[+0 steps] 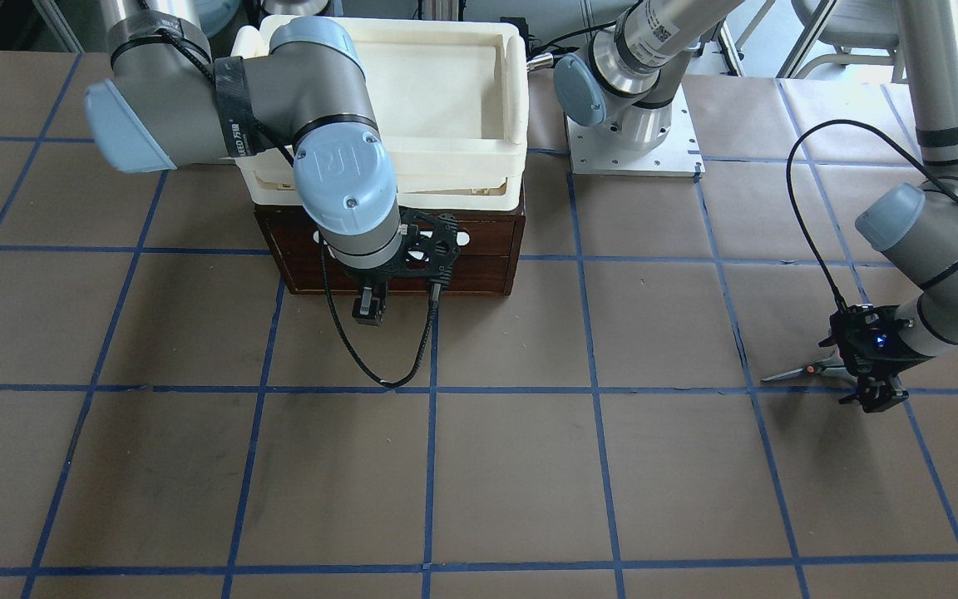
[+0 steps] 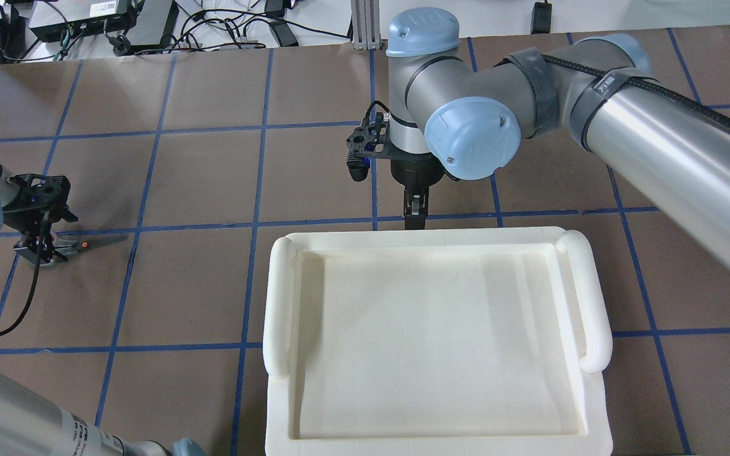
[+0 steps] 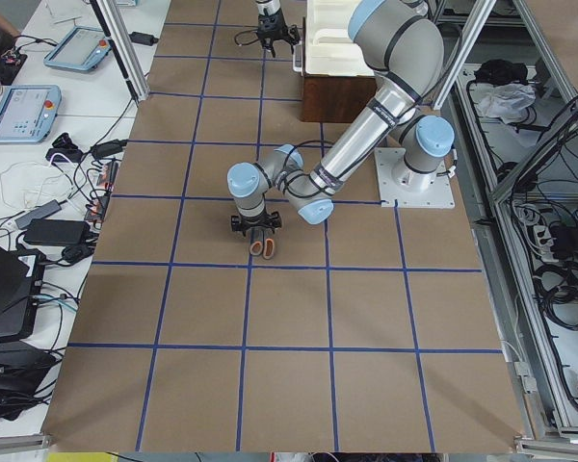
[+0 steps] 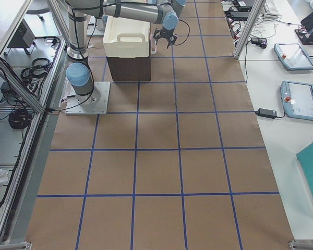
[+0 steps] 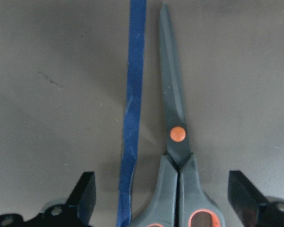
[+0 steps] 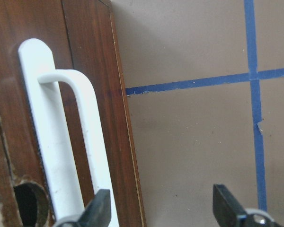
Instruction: Place scissors in drawer with both arms
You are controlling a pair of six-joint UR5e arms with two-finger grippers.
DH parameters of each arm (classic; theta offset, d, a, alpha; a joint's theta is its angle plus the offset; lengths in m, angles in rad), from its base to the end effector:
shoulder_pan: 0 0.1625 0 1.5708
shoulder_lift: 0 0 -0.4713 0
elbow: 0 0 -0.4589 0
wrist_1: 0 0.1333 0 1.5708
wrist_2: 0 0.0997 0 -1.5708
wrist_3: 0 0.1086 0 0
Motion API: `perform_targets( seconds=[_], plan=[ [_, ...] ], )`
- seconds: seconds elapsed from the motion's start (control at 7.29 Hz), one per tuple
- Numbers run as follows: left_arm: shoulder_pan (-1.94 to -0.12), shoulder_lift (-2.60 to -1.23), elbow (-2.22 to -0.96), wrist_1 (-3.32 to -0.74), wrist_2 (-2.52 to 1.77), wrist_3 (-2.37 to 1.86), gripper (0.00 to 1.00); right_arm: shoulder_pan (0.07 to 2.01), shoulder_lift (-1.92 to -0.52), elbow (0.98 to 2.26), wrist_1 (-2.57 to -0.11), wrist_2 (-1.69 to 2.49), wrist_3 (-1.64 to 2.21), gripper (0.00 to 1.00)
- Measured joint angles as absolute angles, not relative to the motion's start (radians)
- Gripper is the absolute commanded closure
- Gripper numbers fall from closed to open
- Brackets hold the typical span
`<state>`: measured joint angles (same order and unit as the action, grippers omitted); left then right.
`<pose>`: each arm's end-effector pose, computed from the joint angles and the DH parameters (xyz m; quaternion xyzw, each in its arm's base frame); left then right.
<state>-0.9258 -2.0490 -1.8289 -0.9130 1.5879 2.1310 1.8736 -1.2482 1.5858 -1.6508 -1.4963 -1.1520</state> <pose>0.2844 -0.5967 0.1567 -0.6762 -0.7356 -0.0155 0.0370 0.3291 -0.5794 0.3274 -0.6554 0.7434 0.1017 0.0865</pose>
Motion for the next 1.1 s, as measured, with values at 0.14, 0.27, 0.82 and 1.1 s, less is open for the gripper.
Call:
perform_targets(
  seconds=[0.14, 0.27, 0.82, 1.1],
  plan=[
    [-0.925, -2.049, -1.837, -0.901, 1.589, 2.132, 0.14, 1.876, -1.251, 1.586, -1.650, -1.497, -1.151, 0.19],
    [-0.925, -2.047, -1.840, -0.895, 1.589, 2.132, 0.29, 1.877, -1.258, 1.586, -1.640, -1.498, -1.148, 0.19],
    [-0.925, -2.047, -1.834, -0.891, 1.582, 2.206, 0.52, 1.878, -1.265, 1.592, -1.609, -1.496, -1.162, 0.19],
    [-0.925, -2.042, -1.833, -0.893, 1.578, 2.221, 0.82, 1.878, -1.255, 1.597, -1.617, -1.496, -1.174, 0.20]
  ],
)
